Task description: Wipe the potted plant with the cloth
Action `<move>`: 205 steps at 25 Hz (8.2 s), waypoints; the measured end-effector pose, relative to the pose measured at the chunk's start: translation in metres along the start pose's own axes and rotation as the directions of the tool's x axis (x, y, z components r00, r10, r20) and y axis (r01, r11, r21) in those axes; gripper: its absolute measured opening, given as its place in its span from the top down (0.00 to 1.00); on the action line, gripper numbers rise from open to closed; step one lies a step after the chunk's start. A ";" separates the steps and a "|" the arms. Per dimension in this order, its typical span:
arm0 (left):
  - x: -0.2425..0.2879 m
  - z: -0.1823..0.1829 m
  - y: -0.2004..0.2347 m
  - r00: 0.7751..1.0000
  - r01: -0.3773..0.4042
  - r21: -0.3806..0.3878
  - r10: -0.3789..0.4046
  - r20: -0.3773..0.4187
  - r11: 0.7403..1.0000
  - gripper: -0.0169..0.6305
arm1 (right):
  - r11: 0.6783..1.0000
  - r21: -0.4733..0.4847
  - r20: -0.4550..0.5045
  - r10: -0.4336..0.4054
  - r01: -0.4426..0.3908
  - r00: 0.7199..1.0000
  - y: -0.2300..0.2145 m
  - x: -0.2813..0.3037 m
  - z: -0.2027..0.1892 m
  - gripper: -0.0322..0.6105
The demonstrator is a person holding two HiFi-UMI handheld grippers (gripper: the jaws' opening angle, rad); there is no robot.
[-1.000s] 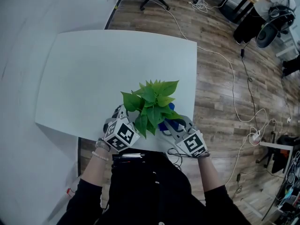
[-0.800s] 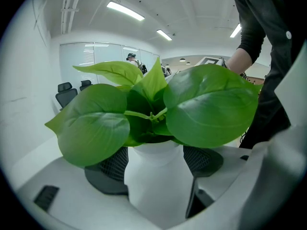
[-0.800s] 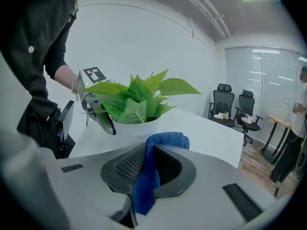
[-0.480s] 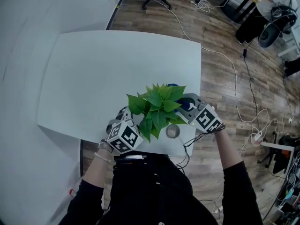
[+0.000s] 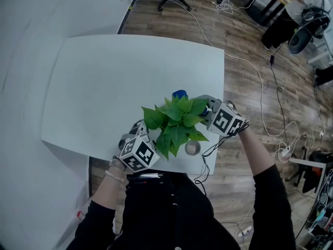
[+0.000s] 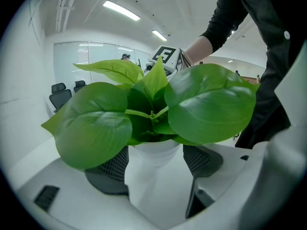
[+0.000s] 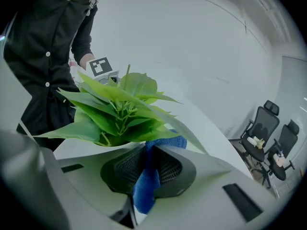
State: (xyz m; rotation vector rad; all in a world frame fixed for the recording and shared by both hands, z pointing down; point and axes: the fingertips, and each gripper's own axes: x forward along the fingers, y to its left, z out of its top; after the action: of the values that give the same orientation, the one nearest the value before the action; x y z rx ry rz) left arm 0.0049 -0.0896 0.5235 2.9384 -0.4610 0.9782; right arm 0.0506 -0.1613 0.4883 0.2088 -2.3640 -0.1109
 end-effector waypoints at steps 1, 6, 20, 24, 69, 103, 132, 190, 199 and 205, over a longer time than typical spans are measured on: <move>0.000 -0.001 0.000 1.000 -0.001 -0.001 0.001 0.001 1.000 0.40 | 1.000 0.005 0.004 -0.002 0.002 1.000 0.003 0.000 -0.002 0.83; 0.000 -0.004 0.000 1.000 -0.009 -0.014 0.009 0.003 1.000 0.41 | 0.998 0.048 0.009 -0.031 0.030 0.999 0.025 -0.006 -0.015 0.83; 0.004 -0.005 -0.004 0.998 -0.058 -0.079 0.058 -0.004 0.995 0.41 | 0.932 0.323 0.062 -0.197 0.167 0.978 0.100 -0.013 -0.026 0.83; 0.007 -0.003 -0.005 0.997 -0.080 -0.103 0.079 -0.012 0.991 0.41 | 0.896 0.381 0.066 -0.272 0.228 0.960 0.113 -0.010 -0.021 0.83; 0.013 -0.013 0.015 0.998 -0.052 -0.097 0.048 -0.044 0.994 0.38 | 0.692 0.597 -0.038 -0.482 0.407 0.875 0.055 -0.021 -0.039 0.83; 0.006 -0.001 0.007 0.995 0.098 0.029 -0.097 -0.037 0.995 0.39 | 0.996 0.087 0.025 -0.016 0.014 1.000 -0.011 -0.018 -0.018 0.83; 0.006 -0.002 0.006 0.999 0.044 -0.062 -0.045 -0.025 0.997 0.41 | 0.906 0.354 0.069 -0.272 0.231 0.960 0.112 0.004 -0.019 0.83; 0.003 0.001 0.005 0.998 0.043 -0.067 -0.046 -0.035 0.997 0.41 | 0.975 0.192 0.027 -0.122 0.115 0.992 0.044 -0.018 -0.021 0.83; 0.007 -0.007 0.001 0.999 0.027 -0.077 -0.029 -0.036 0.997 0.41 | 0.910 0.346 0.038 -0.256 0.228 0.966 0.090 -0.012 -0.024 0.83; 0.010 -0.005 0.002 0.999 0.010 -0.090 -0.014 -0.037 0.996 0.41 | 0.884 0.370 0.015 -0.314 0.286 0.949 0.112 0.003 -0.018 0.83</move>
State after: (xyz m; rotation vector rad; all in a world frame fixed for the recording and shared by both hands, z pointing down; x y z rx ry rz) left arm 0.0095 -0.0937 0.5332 2.8352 -0.4729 0.9817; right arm 0.0475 -0.0517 0.5188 0.7652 -2.3933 0.1789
